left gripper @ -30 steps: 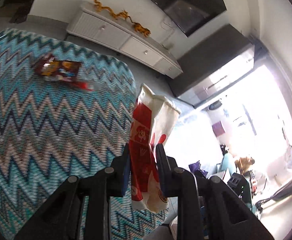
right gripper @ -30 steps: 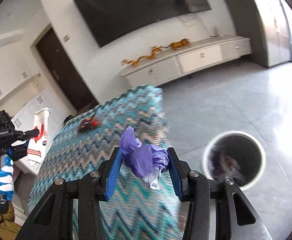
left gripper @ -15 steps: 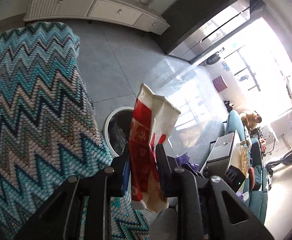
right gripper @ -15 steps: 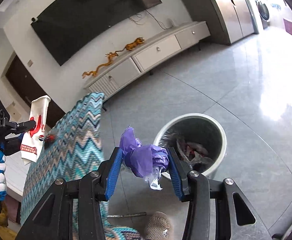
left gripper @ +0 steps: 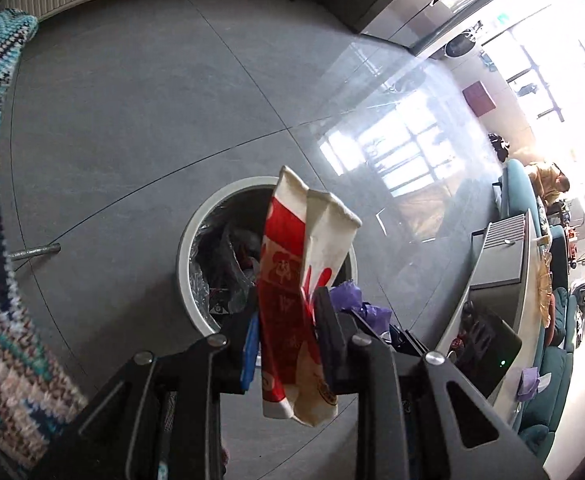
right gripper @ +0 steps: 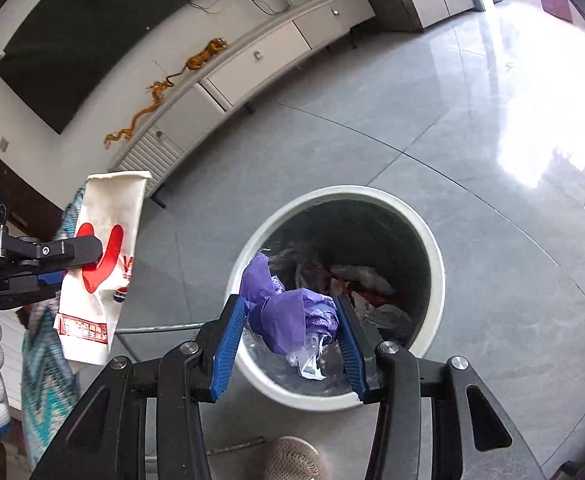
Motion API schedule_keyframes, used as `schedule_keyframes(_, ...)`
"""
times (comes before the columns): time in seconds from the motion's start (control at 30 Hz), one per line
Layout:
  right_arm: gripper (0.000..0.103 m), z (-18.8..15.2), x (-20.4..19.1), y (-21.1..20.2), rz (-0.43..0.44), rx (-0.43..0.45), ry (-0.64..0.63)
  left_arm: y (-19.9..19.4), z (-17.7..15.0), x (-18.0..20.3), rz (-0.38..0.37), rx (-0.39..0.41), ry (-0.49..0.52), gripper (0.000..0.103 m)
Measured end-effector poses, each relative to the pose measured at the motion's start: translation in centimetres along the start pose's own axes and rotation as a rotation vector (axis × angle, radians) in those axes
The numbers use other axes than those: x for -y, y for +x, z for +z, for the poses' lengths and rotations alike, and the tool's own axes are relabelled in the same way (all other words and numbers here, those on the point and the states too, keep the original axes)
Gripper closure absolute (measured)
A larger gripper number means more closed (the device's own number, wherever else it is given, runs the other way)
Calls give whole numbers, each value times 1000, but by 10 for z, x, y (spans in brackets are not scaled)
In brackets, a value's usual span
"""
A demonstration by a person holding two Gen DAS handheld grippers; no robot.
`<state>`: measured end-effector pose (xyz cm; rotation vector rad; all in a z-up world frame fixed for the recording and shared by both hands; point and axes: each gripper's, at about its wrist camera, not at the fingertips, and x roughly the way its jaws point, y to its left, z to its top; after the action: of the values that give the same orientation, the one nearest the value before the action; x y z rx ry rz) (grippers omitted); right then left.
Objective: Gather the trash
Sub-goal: 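Carry the cup and glove over the bin and open both tools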
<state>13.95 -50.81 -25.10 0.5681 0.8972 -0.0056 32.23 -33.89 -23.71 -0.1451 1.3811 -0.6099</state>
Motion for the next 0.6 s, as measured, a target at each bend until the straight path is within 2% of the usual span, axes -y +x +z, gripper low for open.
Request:
schedule_keyframes(0.17,55,4,5,20,-53,-17,0,26,8,9,12,-17,-11,71)
schedule_keyframes(0.2,52,3,6,22,-60,-19,5,25,8,10,0,-19,-15,67)
schedule_keyframes(0.23,48,2,7,23,-63,-18,8,24,9,12,-10,-20,-18,56)
schedule_keyframes(0.27,44,0,7,22,-68,-17,10,15,5,11,-19,-15,-20,49)
schedule_keyframes(0.4,43,-7,5,13,-77,-13,16,-9,-2,17,-32,11,18,49)
schedule_keyframes(0.6,43,-9,-22,-17,-70,18,-40,-64,-21,21,2,97,111,49)
